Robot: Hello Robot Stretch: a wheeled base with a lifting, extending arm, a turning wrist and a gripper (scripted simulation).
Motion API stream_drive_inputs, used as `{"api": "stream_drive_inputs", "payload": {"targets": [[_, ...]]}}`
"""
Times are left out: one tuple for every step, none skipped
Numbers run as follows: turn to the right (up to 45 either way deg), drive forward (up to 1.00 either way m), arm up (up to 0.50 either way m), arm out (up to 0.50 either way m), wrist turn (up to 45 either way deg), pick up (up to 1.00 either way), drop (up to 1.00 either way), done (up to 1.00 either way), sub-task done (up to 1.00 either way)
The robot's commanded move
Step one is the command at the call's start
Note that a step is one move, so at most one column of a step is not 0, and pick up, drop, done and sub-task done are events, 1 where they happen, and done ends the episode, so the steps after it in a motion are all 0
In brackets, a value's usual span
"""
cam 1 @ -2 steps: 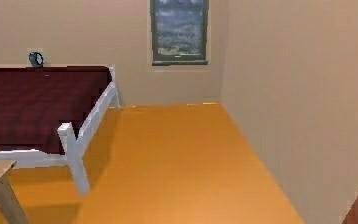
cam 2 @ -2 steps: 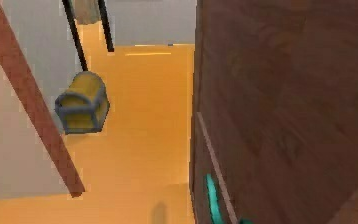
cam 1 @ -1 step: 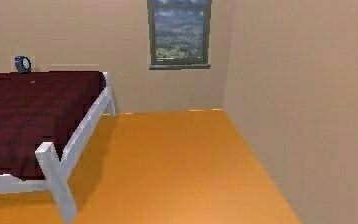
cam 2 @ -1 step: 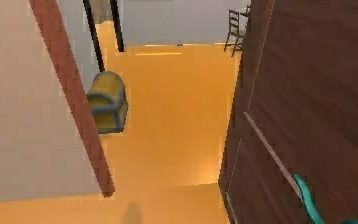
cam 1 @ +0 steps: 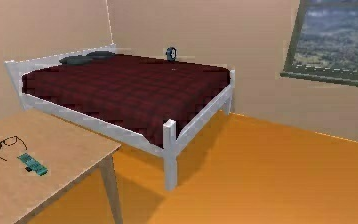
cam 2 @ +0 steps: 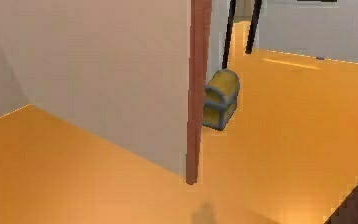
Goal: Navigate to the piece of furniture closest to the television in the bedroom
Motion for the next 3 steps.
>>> {"api": "stream_drive_inputs", "payload": {"targets": [[0.0,0.55,0.0,0.0,0.0,0.0,0.0,0.0,0.0],[45.0,0.0,0.0,0.0,0.0,0.0,0.0,0.0,0.0],[45.0,0.0,0.0,0.0,0.0,0.0,0.0,0.0,0.0]]}}
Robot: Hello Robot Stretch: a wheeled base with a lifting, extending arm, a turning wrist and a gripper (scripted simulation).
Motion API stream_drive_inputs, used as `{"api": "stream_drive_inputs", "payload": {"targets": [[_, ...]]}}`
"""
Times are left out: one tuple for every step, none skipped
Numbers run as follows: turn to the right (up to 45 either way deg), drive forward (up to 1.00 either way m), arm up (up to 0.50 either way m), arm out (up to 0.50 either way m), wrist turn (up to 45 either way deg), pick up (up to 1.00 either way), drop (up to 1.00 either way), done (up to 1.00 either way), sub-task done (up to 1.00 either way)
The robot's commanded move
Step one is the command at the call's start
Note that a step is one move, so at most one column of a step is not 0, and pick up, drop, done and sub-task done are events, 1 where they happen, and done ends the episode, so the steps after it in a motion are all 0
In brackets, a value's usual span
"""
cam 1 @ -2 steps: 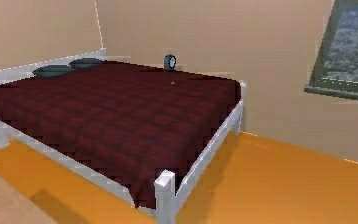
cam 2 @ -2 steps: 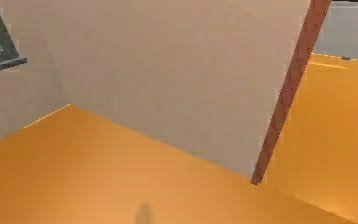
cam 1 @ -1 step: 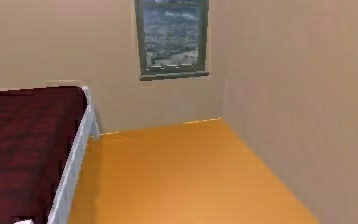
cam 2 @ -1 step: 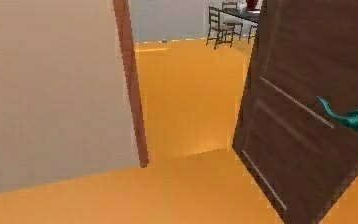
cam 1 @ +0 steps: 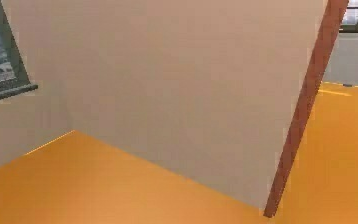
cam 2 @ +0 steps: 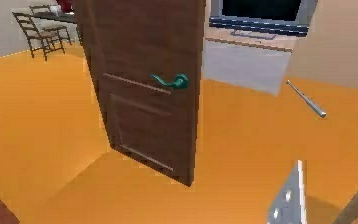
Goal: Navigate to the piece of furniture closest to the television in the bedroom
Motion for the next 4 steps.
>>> {"api": "stream_drive_inputs", "payload": {"targets": [[45.0,0.0,0.0,0.0,0.0,0.0,0.0,0.0,0.0],[30.0,0.0,0.0,0.0,0.0,0.0,0.0,0.0,0.0],[0.0,0.4,0.0,0.0,0.0,0.0,0.0,0.0,0.0],[45.0,0.0,0.0,0.0,0.0,0.0,0.0,0.0,0.0]]}}
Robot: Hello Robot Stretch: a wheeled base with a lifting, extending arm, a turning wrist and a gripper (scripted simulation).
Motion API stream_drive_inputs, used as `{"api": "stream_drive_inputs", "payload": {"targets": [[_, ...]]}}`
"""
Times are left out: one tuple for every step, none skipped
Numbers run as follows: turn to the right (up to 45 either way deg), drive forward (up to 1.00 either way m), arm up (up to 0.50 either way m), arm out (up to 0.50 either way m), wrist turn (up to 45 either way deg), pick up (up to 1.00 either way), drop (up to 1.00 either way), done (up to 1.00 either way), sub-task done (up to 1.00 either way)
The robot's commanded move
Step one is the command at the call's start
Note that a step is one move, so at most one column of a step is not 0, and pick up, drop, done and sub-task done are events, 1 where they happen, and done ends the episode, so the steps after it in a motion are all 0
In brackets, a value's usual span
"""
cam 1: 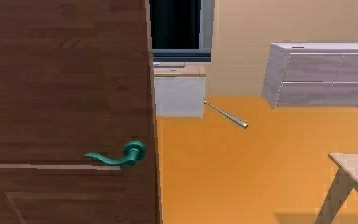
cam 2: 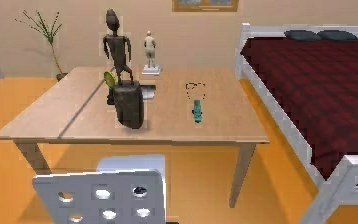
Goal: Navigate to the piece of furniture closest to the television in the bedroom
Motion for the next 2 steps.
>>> {"api": "stream_drive_inputs", "payload": {"targets": [[3.0,0.0,0.0,0.0,0.0,0.0,0.0,0.0,0.0],[9.0,0.0,0.0,0.0,0.0,0.0,0.0,0.0,0.0]]}}
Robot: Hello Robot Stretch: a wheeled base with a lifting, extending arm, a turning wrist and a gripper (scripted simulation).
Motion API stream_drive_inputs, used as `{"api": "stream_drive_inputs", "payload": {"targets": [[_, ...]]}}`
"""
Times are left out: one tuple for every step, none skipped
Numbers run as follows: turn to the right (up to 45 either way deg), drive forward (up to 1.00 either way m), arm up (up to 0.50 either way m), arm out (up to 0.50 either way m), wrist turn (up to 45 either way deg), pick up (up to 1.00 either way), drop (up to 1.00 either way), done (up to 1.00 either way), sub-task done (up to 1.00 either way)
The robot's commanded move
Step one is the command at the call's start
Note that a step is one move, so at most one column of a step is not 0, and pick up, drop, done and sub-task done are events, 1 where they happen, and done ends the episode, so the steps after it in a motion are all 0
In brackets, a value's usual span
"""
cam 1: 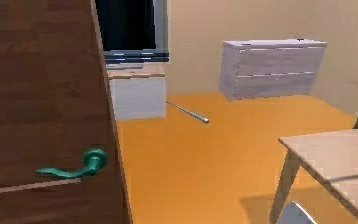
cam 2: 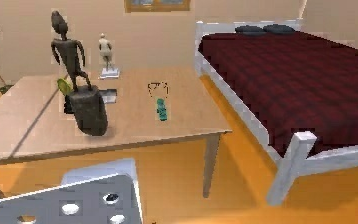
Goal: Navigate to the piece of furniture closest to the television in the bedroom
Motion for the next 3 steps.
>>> {"api": "stream_drive_inputs", "payload": {"targets": [[0.0,0.75,0.0,0.0,0.0,0.0,0.0,0.0,0.0],[-9.0,0.0,0.0,0.0,0.0,0.0,0.0,0.0,0.0],[0.0,1.0,0.0,0.0,0.0,0.0,0.0,0.0,0.0]]}}
